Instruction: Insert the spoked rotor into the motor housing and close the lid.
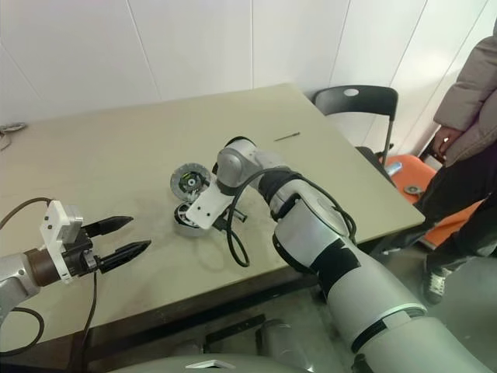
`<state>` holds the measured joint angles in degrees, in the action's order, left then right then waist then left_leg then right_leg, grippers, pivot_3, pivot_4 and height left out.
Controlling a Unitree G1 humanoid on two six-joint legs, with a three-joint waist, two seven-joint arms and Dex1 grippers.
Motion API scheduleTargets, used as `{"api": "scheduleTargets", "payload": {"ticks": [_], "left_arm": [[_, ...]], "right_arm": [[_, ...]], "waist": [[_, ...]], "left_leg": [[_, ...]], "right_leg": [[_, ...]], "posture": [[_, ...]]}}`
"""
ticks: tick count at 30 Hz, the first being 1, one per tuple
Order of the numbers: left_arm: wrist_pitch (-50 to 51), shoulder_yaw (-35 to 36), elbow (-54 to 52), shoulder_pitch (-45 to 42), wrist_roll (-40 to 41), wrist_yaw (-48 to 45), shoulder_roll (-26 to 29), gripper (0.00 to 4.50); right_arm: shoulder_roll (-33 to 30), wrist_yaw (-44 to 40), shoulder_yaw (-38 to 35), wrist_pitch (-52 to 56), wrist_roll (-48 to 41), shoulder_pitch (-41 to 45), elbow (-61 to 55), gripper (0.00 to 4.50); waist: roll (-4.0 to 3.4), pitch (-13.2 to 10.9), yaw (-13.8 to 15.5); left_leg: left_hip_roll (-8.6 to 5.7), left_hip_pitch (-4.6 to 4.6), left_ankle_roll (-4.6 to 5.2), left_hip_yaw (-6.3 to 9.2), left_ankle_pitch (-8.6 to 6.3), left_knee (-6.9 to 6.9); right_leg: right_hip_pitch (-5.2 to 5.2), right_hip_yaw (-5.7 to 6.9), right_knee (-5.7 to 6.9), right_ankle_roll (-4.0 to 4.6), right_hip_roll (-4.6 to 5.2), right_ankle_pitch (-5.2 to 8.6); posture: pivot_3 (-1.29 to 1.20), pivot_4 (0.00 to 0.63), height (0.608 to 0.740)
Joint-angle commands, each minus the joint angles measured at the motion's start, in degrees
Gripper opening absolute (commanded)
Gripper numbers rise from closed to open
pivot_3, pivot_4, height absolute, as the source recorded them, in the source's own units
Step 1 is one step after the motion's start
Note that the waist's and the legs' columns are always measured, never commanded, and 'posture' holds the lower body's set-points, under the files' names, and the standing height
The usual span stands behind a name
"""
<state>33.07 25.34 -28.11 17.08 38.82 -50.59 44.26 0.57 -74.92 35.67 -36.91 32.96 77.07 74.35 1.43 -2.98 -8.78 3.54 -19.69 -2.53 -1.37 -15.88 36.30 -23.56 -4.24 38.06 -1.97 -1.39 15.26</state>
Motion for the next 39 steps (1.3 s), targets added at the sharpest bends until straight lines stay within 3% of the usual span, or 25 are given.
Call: {"api": "scheduleTargets", "payload": {"ticks": [1, 5, 18, 23, 34, 37, 39], "left_arm": [[-1.13, -0.11, -0.46, -1.28, -0.02, 0.12, -0.1, 4.33], [-1.23, -0.1, -0.36, -1.17, -0.04, -0.01, -0.09, 4.33], [-1.25, 0.28, -1.36, 0.21, 0.18, 0.63, -0.76, 4.33], [-1.31, 0.36, -1.51, 0.56, 0.24, 0.77, -0.91, 4.33], [-1.22, 0.18, -1.59, 0.51, 0.23, 0.85, -0.89, 4.33], [-1.19, 0.28, -1.86, 0.86, 0.3, 0.87, -0.98, 4.33], [-1.14, 0.36, -2.01, 1.03, 0.39, 0.89, -1.02, 4.33]], "right_arm": [[0.57, 2.54, 0.34, 4.36, 0.82, 0.1, -1.44, 0.04], [3.41, 0.61, -1.37, 14.54, -0.69, -0.21, -0.35, 0.04], [9.41, 5.31, -6.64, 39.57, -4.77, 3.31, 0.92, 0.04], [9.69, 6.16, -6.56, 41.31, -4.85, 3.53, 0.79, 0.04], [8.18, 6.51, -2.65, 31.81, -2.18, 1.52, 0.07, 0.04], [8.22, 7.38, -2.65, 31.26, -2.09, 1.44, 0.25, 0.62], [8.4, 7.74, -2.8, 31.72, -2.13, 1.48, 0.42, 1.24]], "waist": [[0.0, 0.0, -0.01], [0.02, 0.01, -0.12], [0.03, 0.02, 0.07], [0.03, 0.02, 0.04], [0.04, 0.02, -0.1], [0.04, 0.03, -0.13], [0.04, 0.02, -0.1]], "left_leg": [[0.0, 0.02, 0.0, 0.0, 0.0, 0.0], [0.0, 0.2, 0.0, 0.0, 0.0, 0.01], [-0.02, 0.23, -0.01, 0.09, 0.0, 0.04], [-0.08, 0.14, -0.01, 0.09, 0.0, 0.02], [-0.09, 0.09, -0.01, 0.08, 0.0, -0.02], [-0.08, 0.11, -0.01, 0.08, 0.0, -0.03], [-0.08, 0.12, -0.01, 0.08, 0.0, -0.04]], "right_leg": [[0.02, 0.0, 0.0, 0.0, 0.0, 0.0], [0.15, -0.01, 0.02, -0.01, 0.0, 0.04], [0.13, -0.02, 0.09, -0.03, -0.13, 0.08], [0.1, -0.04, -0.01, -0.05, -0.07, 0.09], [0.04, -0.03, -0.02, -0.06, -0.09, 0.09], [0.04, -0.03, -0.01, -0.06, -0.1, 0.09], [0.04, -0.04, -0.02, -0.06, -0.1, 0.09]], "posture": [[0.0, 0.0, 0.74], [0.0, 0.0, 0.74], [0.0, 0.0, 0.74], [0.0, 0.0, 0.74], [0.0, 0.0, 0.74], [0.0, 0.0, 0.74], [0.0, 0.0, 0.74]]}}
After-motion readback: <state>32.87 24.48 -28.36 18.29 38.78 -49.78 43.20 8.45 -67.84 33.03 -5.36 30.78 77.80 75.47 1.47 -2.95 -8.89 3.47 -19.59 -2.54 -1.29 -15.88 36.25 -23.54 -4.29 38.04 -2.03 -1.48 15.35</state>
